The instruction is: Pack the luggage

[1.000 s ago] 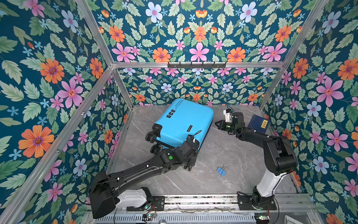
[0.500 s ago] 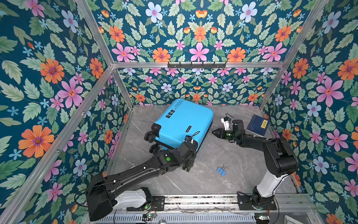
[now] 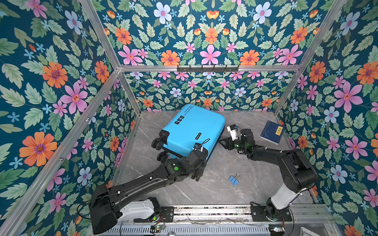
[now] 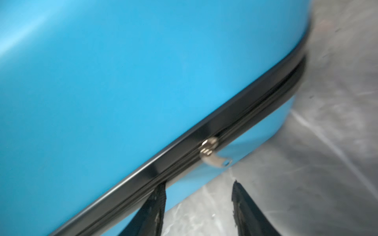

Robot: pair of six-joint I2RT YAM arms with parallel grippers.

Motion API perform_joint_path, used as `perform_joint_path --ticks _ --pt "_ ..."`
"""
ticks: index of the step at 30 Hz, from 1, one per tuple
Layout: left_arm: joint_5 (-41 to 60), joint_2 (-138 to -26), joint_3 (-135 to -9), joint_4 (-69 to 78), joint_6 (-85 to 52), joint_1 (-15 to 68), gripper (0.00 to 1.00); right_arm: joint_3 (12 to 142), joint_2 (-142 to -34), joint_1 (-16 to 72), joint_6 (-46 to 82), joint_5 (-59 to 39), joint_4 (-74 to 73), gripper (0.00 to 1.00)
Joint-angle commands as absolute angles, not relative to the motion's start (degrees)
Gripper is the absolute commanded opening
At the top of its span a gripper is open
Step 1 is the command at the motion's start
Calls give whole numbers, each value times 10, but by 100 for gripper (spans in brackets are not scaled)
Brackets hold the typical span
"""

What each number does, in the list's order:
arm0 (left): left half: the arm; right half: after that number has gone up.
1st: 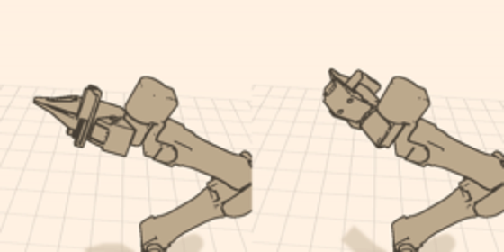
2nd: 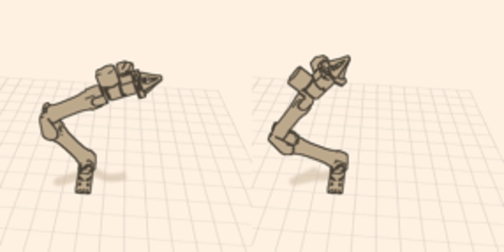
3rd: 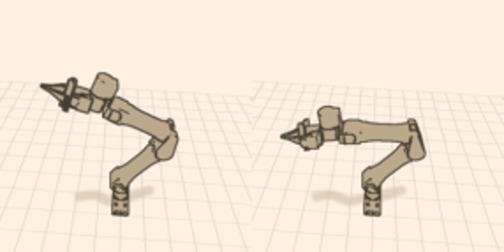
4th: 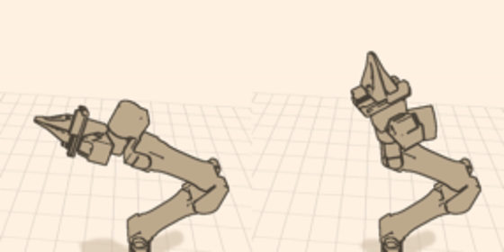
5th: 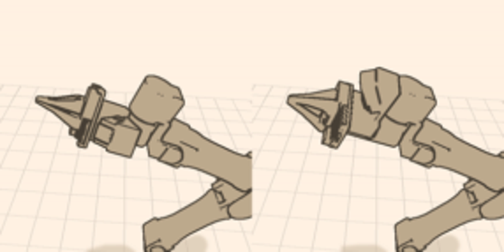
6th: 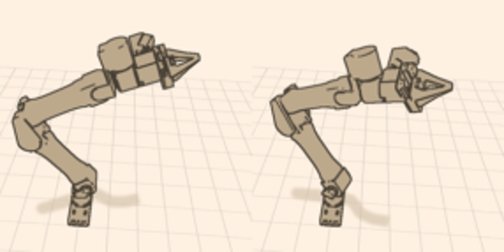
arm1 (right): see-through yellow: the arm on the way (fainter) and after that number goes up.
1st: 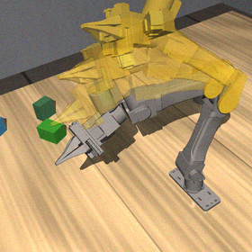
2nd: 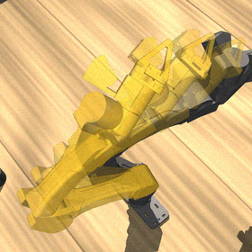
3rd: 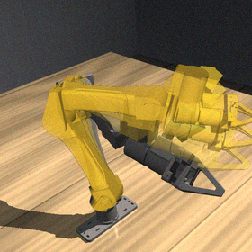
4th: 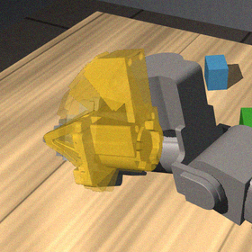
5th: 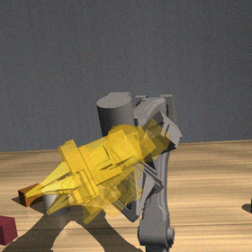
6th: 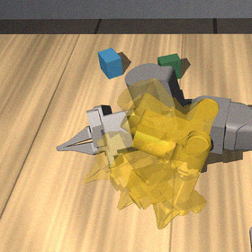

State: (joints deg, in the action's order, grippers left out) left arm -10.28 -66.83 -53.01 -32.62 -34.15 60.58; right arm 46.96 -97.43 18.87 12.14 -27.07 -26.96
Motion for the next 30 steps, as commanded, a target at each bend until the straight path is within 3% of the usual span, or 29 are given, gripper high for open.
perform_joint_path --ticks 1,20,30 --pt "-135 -660 -531 -286 -334 606 0 480 -983 191 97 -244 -271 51" --pt "-134 -661 -532 -290 -336 606 0 533 -1032 191 100 -244 -267 31" --pt "-134 -664 -537 -295 -336 606 0 536 -1039 192 107 -256 -284 31"
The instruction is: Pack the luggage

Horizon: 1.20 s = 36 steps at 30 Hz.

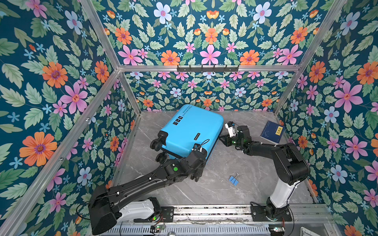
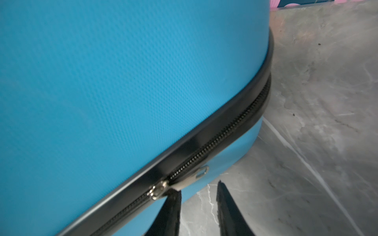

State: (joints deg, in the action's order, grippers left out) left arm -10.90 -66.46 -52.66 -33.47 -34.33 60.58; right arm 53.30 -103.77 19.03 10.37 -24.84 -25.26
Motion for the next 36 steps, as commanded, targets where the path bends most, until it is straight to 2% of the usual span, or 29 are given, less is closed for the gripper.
perform_joint_path --ticks 1,6,12,19,21,27,36 --pt "-134 -664 -538 -295 -335 606 0 537 -1039 192 108 -255 -285 31" --pt "-133 -668 -541 -296 -335 606 0 541 -1040 192 108 -249 -282 23" --pt "-132 -670 -543 -296 -335 606 0 538 -1035 192 107 -231 -283 19" --pt "-133 -670 -543 -297 -335 606 0 544 -1031 192 103 -236 -274 7" --pt "-133 -670 -543 -297 -335 606 0 542 -1030 192 103 -241 -275 9" --pt "-134 -671 -543 -298 -335 606 0 527 -1022 192 98 -237 -274 23" --pt "-153 -659 -529 -297 -337 605 0 481 -1004 188 98 -206 -283 28"
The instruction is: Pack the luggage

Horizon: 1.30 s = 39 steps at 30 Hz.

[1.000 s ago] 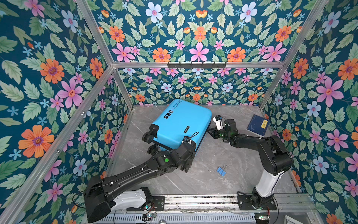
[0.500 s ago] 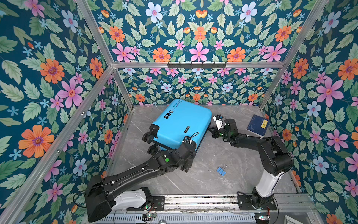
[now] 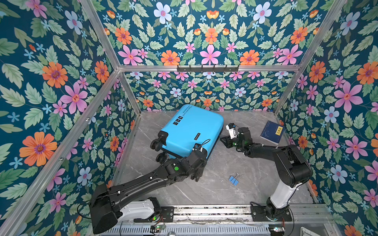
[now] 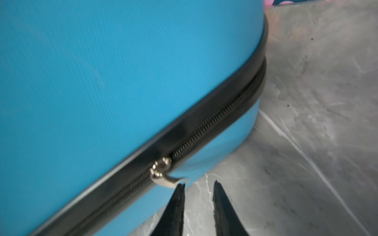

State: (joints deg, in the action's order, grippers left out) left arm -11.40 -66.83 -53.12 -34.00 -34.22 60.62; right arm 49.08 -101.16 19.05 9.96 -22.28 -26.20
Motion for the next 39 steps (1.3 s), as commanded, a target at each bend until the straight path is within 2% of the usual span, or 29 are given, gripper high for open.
perform_joint_path --ticks 1,4,8,13,16,24,25,26,28,29,30,35,39 --pt "-155 -658 -527 -297 -339 606 0 478 -1002 186 103 -204 -283 28" --pt "-163 -652 -520 -297 -342 605 0 464 -997 172 127 -214 -296 29" --pt "-182 -638 -510 -299 -349 605 0 449 -986 162 150 -227 -322 36" --pt "-216 -610 -487 -300 -357 605 0 424 -955 171 140 -236 -361 40" --pt "-236 -592 -470 -300 -363 604 0 408 -914 187 112 -224 -384 47" --pt "-288 -559 -441 -298 -384 597 0 418 -921 191 106 -253 -357 46" --pt "-291 -557 -441 -299 -385 596 4 418 -924 191 109 -256 -358 46" --pt "-292 -555 -442 -301 -387 596 14 418 -928 192 113 -260 -359 46" --pt "-291 -552 -445 -304 -389 594 42 424 -939 193 119 -271 -357 46" --pt "-288 -550 -449 -305 -389 594 53 428 -943 195 119 -271 -351 46" --pt "-281 -549 -455 -306 -386 594 60 430 -945 197 118 -269 -347 45" --pt "-271 -552 -527 -339 -360 594 63 435 -945 197 131 -234 -347 44" --pt "-281 -559 -594 -358 -316 593 75 436 -945 197 153 -226 -347 45"
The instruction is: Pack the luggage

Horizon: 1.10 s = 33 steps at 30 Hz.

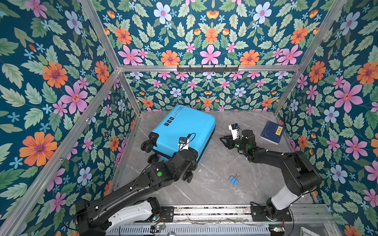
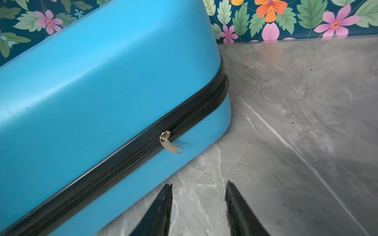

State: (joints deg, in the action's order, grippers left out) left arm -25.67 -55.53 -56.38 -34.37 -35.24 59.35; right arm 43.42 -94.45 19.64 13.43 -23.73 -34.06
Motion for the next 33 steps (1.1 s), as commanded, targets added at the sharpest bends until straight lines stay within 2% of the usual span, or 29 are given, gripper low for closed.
perform_joint_path --ticks 1,3,7,11,14,21,28,33 --pt "-298 -563 -612 -373 -312 587 79 433 -945 198 160 -226 -352 45" --pt "-287 -578 -652 -392 -282 525 82 423 -945 200 184 -226 -366 45" --pt "-134 -610 -687 -336 -203 292 82 415 -945 229 204 -211 -366 45" --pt "4 -713 -750 -298 -181 88 79 408 -931 283 202 -184 -343 44" --pt "44 -812 -811 -288 -178 12 75 400 -911 323 182 -156 -324 44" --pt "109 -1027 -963 -332 -162 -60 71 351 -865 352 181 -144 -314 44" --pt "171 -1189 -1108 -419 -128 -60 68 302 -816 352 170 -118 -286 44" --pt "257 -1265 -1210 -459 -100 -52 67 274 -777 352 163 -103 -257 44"
